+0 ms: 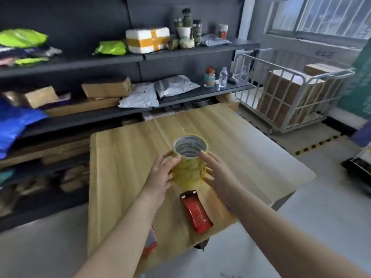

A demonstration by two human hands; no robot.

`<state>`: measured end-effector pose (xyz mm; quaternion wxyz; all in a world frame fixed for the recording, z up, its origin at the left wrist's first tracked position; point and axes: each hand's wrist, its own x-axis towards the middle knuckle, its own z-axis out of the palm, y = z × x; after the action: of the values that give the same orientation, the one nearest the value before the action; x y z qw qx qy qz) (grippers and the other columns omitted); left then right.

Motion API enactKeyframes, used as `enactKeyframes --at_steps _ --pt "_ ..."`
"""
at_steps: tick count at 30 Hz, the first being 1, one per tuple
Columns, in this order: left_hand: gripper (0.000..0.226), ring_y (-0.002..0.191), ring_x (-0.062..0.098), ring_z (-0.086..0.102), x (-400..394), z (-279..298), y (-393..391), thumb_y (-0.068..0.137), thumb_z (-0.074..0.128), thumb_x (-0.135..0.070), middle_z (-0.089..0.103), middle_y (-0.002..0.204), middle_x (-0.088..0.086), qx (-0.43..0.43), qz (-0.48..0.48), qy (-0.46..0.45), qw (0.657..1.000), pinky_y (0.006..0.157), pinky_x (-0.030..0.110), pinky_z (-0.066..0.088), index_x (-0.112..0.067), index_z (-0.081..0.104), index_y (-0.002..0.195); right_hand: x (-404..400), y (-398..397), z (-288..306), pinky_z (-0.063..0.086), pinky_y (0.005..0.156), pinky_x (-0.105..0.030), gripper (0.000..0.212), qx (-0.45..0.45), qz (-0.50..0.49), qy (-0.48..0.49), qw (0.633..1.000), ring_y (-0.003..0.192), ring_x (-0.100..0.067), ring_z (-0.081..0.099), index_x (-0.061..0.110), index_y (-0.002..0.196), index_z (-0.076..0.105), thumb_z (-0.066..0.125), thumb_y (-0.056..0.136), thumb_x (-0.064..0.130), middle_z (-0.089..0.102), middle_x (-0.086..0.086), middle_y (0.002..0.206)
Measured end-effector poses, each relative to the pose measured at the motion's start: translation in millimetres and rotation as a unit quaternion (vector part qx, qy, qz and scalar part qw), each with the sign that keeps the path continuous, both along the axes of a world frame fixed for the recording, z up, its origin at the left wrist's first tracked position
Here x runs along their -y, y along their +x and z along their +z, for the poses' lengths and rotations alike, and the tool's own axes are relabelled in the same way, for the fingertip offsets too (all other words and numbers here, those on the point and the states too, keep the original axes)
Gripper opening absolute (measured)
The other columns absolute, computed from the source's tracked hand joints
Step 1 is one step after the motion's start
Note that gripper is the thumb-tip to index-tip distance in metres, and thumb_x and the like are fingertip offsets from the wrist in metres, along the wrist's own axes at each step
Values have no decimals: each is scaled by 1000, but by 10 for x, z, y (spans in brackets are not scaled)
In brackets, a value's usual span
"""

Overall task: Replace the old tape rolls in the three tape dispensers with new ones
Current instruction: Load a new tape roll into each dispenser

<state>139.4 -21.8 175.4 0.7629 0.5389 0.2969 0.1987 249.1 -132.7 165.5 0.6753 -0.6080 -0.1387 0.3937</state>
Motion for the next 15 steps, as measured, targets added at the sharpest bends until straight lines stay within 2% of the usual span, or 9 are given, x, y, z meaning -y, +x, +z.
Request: enactKeyframes --at_steps 3,5,7,10,13,15 --pt "33 98 18 60 -263 -104 -20 84 62 -29 64 107 0 -8 36 9 999 84 36 49 -25 54 116 -332 65 -113 49 76 -25 46 -1 43 2 999 97 -10 65 21 124 58 64 83 42 68 3 111" --pt "41 100 19 59 -459 -201 -22 74 65 -35 64 107 -1 -15 38 11 999 81 35 48 -27 54 113 -579 115 -236 50 90 -34 58 0 57 -2 998 107 -17 63 20 129 56 68 78 47 67 0 119" --pt "42 101 19 59 -657 -321 -15 67 63 -39 63 106 -1 -25 46 7 999 85 37 47 -31 54 107 -819 146 -369 45 103 -43 74 0 69 -7 998 117 -21 59 21 132 53 72 69 55 63 -3 126" --pt "37 100 18 58 -901 -519 33 66 64 -38 63 104 -1 -36 62 -13 997 88 36 46 -32 54 101 -1123 204 -597 38 109 -47 102 -16 82 -16 996 125 -22 53 22 137 47 78 51 67 57 -4 135" --pt "35 97 17 58 -1075 -736 84 65 65 -36 62 102 0 -45 82 -40 995 78 32 45 -31 54 98 -1344 254 -850 37 110 -45 102 -34 92 -33 995 126 -20 51 26 138 46 78 49 64 56 -2 136" --pt "33 96 16 58 -1168 -905 107 65 66 -36 61 101 -1 -63 86 -56 993 76 30 44 -32 54 95 -1430 269 -1016 39 107 -42 86 -51 103 -49 992 124 -19 52 26 137 46 75 62 57 57 -1 134"
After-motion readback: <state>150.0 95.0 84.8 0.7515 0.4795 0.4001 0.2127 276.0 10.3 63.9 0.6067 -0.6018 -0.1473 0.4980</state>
